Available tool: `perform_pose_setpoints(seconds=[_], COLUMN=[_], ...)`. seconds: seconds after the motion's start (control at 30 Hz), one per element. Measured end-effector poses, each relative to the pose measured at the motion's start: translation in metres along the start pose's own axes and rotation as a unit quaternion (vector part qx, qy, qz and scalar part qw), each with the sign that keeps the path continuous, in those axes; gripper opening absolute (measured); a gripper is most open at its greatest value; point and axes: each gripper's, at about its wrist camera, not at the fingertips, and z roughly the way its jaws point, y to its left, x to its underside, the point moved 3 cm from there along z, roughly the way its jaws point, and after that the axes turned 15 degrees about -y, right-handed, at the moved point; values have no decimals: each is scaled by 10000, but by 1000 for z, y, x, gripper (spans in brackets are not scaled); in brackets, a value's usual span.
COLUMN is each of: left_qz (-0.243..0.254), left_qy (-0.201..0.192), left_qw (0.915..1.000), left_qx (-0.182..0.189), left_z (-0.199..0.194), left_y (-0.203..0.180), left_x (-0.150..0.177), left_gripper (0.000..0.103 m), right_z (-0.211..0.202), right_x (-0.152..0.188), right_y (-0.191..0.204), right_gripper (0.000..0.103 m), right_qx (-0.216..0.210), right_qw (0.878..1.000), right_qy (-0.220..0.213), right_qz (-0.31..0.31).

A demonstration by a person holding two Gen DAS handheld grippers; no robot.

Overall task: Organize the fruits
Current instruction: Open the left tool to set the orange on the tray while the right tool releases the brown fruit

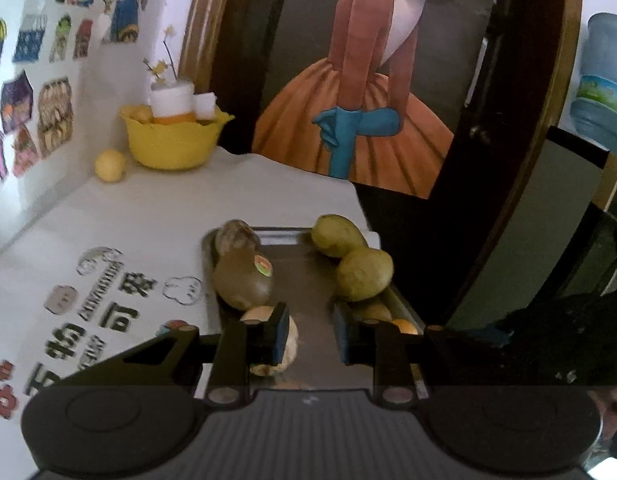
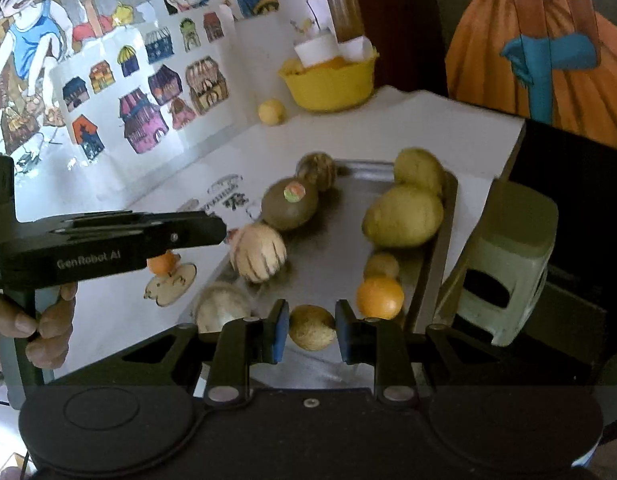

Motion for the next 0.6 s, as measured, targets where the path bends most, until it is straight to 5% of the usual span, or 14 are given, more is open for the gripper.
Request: perform_pose_setpoints(seconds=[0.6], left_qz=[-218], left_qy=[-11], left_qw=[9998], left_qx=[-13], left_z=[9], left_y=[18], left_x=[32], left_gripper=[27], right_z=[15], right_x=[35], right_y=[7], right_gripper=[27], right_qx=[428], right_qw=[9956], right_qy=[-508], right_qz=[-666])
